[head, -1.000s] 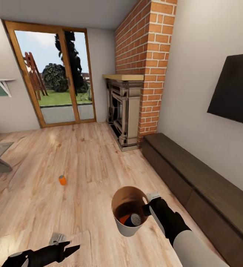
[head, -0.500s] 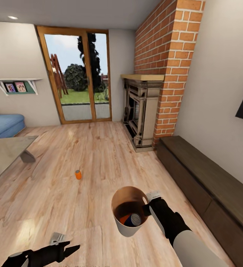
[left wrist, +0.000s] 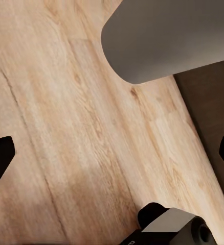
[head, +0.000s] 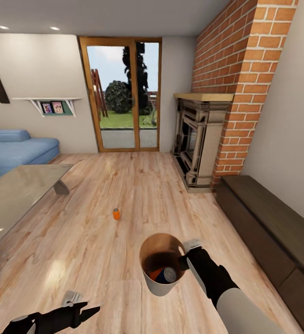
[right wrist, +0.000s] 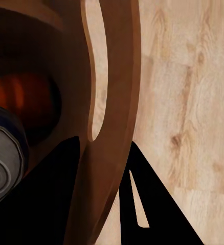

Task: Put the three can of soda from the living room inside the tash can in the kitchen.

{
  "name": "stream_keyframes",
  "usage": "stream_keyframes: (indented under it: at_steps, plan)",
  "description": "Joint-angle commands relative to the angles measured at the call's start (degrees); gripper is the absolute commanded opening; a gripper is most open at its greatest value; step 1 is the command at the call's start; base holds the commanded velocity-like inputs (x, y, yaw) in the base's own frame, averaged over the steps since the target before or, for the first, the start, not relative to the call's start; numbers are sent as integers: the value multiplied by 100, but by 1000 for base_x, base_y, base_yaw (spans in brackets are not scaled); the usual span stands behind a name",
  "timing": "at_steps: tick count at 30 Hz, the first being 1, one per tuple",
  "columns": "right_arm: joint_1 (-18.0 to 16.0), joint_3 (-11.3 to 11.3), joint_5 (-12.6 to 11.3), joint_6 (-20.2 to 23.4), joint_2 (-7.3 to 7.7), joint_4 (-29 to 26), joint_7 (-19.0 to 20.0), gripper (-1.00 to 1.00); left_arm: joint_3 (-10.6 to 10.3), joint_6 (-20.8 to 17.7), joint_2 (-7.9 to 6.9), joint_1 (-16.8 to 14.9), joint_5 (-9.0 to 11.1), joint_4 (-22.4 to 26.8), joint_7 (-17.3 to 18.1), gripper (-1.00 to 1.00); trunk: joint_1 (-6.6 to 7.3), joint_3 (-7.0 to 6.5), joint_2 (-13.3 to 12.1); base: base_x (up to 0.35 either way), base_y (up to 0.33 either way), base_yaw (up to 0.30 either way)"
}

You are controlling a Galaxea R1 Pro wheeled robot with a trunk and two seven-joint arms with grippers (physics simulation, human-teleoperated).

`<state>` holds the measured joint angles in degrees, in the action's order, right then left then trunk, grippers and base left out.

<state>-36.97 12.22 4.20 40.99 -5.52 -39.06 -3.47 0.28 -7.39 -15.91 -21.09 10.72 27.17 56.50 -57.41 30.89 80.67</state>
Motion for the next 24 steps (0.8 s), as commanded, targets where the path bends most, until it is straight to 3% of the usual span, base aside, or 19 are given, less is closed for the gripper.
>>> stream_keyframes:
  at_steps: [1, 7, 24]
  plan:
    - [-3, -1, -42, -3, -2, -5, 4, -100, 1, 0, 0, 0, 0, -1, -3, 100, 0, -1, 0, 0, 0, 291]
    - [-3, -1, -42, -3, -2, -5, 4, -100, 5, -5, 0, 1, 0, -1, -10, 100, 0, -1, 0, 103, 0, 224]
    - [-3, -1, -44, -3, -2, -5, 4, -100, 7, -6, 0, 0, 0, 8, -7, 100, 0, -1, 0, 333, 0, 13]
